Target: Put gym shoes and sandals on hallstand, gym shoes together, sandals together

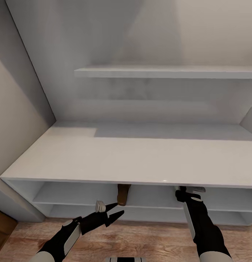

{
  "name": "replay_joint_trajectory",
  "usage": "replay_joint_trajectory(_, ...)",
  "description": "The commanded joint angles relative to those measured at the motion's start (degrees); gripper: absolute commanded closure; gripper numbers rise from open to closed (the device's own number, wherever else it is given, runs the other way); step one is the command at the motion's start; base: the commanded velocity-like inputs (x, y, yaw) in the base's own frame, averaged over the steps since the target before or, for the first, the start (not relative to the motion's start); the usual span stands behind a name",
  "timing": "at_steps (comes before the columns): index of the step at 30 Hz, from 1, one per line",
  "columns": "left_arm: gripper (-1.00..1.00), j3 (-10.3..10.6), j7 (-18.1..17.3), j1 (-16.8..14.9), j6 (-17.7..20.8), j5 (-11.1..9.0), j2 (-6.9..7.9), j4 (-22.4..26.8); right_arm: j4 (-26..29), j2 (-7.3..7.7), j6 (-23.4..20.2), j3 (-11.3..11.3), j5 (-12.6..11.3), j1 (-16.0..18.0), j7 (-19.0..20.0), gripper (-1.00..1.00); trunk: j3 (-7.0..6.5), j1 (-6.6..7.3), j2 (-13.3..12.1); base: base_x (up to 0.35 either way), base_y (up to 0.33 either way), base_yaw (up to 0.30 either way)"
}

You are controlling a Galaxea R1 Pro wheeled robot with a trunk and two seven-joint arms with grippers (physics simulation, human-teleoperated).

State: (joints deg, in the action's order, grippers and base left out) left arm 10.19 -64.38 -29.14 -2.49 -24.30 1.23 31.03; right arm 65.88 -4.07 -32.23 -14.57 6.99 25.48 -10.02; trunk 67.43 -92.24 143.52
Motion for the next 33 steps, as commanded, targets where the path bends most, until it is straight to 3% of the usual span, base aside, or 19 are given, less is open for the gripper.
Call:
replay_joint_trajectory(1,-1.0,0.4,0.0,0.0,-0.2,-0.5,0.08,0.0,-0.2,-0.06,-0.3,-0.1,-0.1,0.0,0.2,1.0,0.05,0.0,0.0,0.004,0.0,0.0)
replay_joint_trajectory(14,-1.0,0.4,0.0,0.0,-0.3,-0.5,0.08,-0.6,-0.2,-0.06,-0.3,-0.1,-0.1,0.0,0.2,1.0,0.05,0.0,0.0,0.001,0.0,0.0)
replay_joint_trajectory(15,-1.0,0.4,0.0,0.0,-0.3,-0.5,0.08,-0.6,-0.2,-0.06,-0.3,-0.1,-0.1,0.0,0.2,-1.0,0.05,0.0,0.0,0.0,0.0,0.0)
replay_joint_trajectory(33,-1.0,0.4,0.0,0.0,-0.3,-0.5,0.08,-0.6,-0.2,-0.06,-0.3,-0.1,-0.1,0.0,0.3,-1.0,0.05,0.0,0.0,0.0,0.0,0.0)
